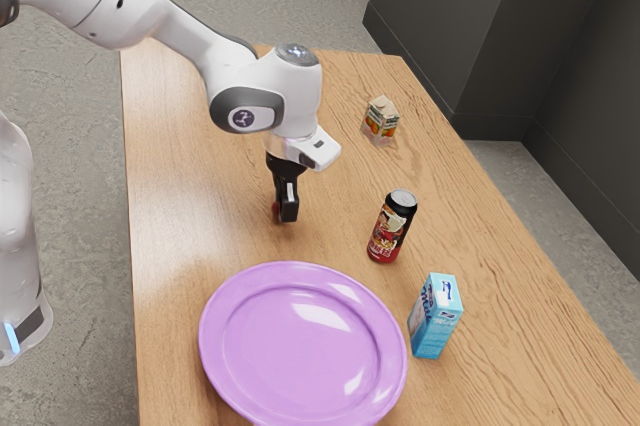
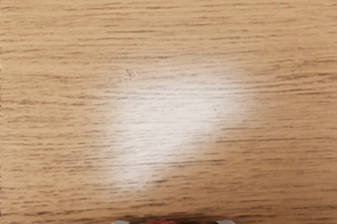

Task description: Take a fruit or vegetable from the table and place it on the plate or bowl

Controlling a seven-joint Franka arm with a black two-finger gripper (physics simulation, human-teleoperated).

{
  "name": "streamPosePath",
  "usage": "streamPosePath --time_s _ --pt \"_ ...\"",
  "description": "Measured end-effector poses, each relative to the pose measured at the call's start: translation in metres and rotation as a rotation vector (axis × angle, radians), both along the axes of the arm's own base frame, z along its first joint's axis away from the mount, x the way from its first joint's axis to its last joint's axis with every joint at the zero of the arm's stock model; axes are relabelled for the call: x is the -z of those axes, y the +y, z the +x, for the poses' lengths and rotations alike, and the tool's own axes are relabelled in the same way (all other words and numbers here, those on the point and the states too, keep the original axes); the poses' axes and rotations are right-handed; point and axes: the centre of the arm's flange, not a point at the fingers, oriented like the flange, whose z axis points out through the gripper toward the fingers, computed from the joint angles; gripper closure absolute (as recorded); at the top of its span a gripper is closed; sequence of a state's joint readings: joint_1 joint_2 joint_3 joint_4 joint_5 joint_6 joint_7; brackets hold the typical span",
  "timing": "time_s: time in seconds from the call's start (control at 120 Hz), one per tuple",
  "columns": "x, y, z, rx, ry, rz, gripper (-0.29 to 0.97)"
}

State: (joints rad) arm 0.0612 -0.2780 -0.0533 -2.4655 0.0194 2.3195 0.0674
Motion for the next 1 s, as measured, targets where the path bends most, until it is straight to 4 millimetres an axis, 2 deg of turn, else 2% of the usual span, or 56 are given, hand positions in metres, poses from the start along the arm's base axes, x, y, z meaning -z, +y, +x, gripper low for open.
streamPosePath --time_s 0.083,0.183,0.283,0.35,0.5,0.583,1.0 --pt "-0.004 0.0 0.0 -0.001 -0.006 0.001 0.57" --pt "-0.018 0.0 0.002 0.0 -0.026 0.002 0.56" --pt "-0.05 -0.006 0.012 0.011 -0.06 0.007 0.56" --pt "-0.076 -0.017 0.02 0.035 -0.083 0.014 0.56" --pt "-0.122 -0.068 0.026 0.128 -0.111 0.039 0.56" --pt "-0.138 -0.102 0.023 0.188 -0.113 0.053 0.56" --pt "-0.162 -0.218 -0.017 0.403 -0.117 0.116 0.55"
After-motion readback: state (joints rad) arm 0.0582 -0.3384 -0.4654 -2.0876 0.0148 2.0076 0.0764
